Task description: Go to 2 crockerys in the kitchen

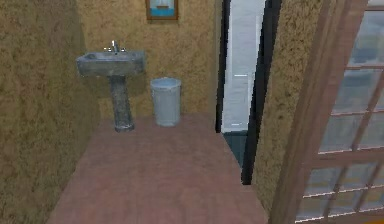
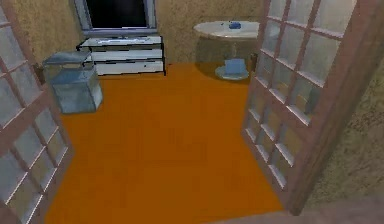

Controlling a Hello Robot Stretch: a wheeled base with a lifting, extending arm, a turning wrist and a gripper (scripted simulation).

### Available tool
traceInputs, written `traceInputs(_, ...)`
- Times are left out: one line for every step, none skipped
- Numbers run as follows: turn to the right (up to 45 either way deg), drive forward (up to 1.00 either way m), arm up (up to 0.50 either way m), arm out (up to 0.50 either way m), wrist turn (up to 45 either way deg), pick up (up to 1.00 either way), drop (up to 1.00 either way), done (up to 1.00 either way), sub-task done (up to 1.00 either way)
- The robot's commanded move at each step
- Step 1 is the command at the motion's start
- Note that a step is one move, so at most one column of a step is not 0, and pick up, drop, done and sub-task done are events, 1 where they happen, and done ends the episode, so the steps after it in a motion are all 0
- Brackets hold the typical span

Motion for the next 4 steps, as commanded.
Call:
traceInputs(0.0,1.0,0.0,0.0,0.0,0.0,0.0,0.0,0.0)
traceInputs(3.0,0.0,0.0,0.0,0.0,0.0,0.0,0.0,0.0)
traceInputs(-45.0,0.0,0.0,0.0,0.0,0.0,0.0,0.0,0.0)
traceInputs(-45.0,0.0,0.0,0.0,0.0,0.0,0.0,0.0,0.0)
